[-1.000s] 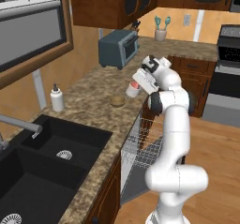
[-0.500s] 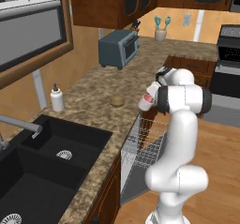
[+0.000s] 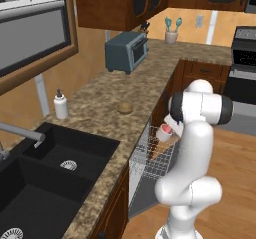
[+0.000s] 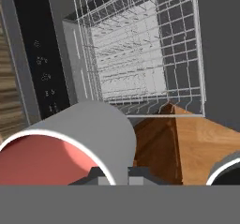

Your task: Pick up the cup and bowl from the counter, place them in the dishwasher, and close the dishwasher door.

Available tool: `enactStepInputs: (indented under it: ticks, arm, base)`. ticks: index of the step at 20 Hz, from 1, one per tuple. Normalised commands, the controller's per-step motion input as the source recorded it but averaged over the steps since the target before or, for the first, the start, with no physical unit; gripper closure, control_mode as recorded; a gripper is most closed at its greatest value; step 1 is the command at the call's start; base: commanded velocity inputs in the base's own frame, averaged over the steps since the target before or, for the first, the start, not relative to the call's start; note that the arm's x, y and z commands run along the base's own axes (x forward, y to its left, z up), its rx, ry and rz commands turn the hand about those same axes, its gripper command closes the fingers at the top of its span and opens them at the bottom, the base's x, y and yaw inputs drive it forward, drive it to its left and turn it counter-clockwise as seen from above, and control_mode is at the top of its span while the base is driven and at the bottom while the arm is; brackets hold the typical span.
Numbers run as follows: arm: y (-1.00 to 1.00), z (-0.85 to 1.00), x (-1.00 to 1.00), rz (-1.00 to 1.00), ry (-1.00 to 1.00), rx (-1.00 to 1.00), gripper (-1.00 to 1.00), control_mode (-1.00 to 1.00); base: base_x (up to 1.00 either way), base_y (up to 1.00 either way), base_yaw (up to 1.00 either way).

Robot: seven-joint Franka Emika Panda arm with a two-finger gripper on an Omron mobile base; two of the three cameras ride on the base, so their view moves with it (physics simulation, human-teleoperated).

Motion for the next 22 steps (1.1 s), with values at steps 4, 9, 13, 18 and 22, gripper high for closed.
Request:
enactStepInputs:
  ticks: [4,9,13,18,22]
  arm:
    - [0.00,-1.00,0.05,0.05,0.14,-0.01,1.00,-1.00]
    - [0.00,-0.79,0.65,0.09,0.09,0.00,1.00,-1.00]
    - [0.00,-0.94,0.16,0.11,0.04,0.00,1.00,-1.00]
    - [-0.01,-0.80,0.08,0.08,0.00,0.00,1.00,-1.00]
    - [0.00,-0.39,0.17,0.03,0.00,0.00,-1.00,-1.00]
  base:
    - [0.00,0.00,0.00]
    - [0.00,0.00,0.00]
    - [0.00,0.00,0.00]
    - [0.00,0.00,0.00]
    - [0.00,0.00,0.00]
